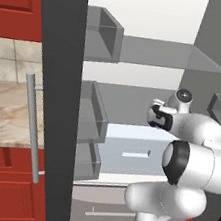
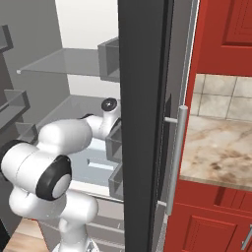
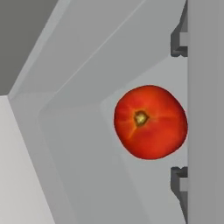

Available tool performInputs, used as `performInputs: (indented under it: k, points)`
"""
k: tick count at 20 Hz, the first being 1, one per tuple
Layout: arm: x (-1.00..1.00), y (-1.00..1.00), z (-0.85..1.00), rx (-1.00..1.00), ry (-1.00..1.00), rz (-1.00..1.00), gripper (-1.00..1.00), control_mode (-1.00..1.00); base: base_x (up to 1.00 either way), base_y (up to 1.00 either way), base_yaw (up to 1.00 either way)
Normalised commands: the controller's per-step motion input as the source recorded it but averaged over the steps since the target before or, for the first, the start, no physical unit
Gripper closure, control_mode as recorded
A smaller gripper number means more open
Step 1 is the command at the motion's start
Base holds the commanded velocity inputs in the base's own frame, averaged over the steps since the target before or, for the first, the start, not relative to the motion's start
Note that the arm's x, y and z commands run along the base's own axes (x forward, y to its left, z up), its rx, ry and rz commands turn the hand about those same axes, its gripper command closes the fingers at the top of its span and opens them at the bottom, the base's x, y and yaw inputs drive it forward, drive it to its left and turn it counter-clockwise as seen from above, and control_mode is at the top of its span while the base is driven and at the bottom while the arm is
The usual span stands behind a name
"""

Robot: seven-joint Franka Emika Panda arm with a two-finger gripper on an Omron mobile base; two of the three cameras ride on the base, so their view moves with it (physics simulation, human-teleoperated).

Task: Take the cheese, fish, and tomato from the fridge and place them on the plate on the dining counter to create an appetizer plate.

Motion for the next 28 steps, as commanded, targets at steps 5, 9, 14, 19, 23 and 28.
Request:
performInputs:
  k: [5,9,14,19,23,28]
  points:
    - [0.43,-0.13,-0.23,0.00,0.00,0.00,-1.00,-1.00,0.00,0.00,0.00]
    - [0.41,-0.13,-0.26,0.00,0.00,0.00,-1.00,-1.00,0.00,0.00,0.00]
    - [0.30,-0.09,-0.35,0.00,0.02,0.00,-1.00,-1.00,0.00,0.00,0.00]
    - [-0.16,-0.02,-0.82,0.00,0.05,-0.02,-1.00,-1.00,0.00,0.00,0.00]
    - [-0.43,0.00,-1.00,0.00,0.00,-0.03,-1.00,-1.00,0.00,0.00,0.00]
    - [-0.42,0.14,-1.00,0.00,0.00,-0.04,-1.00,-1.00,0.00,0.00,0.00]
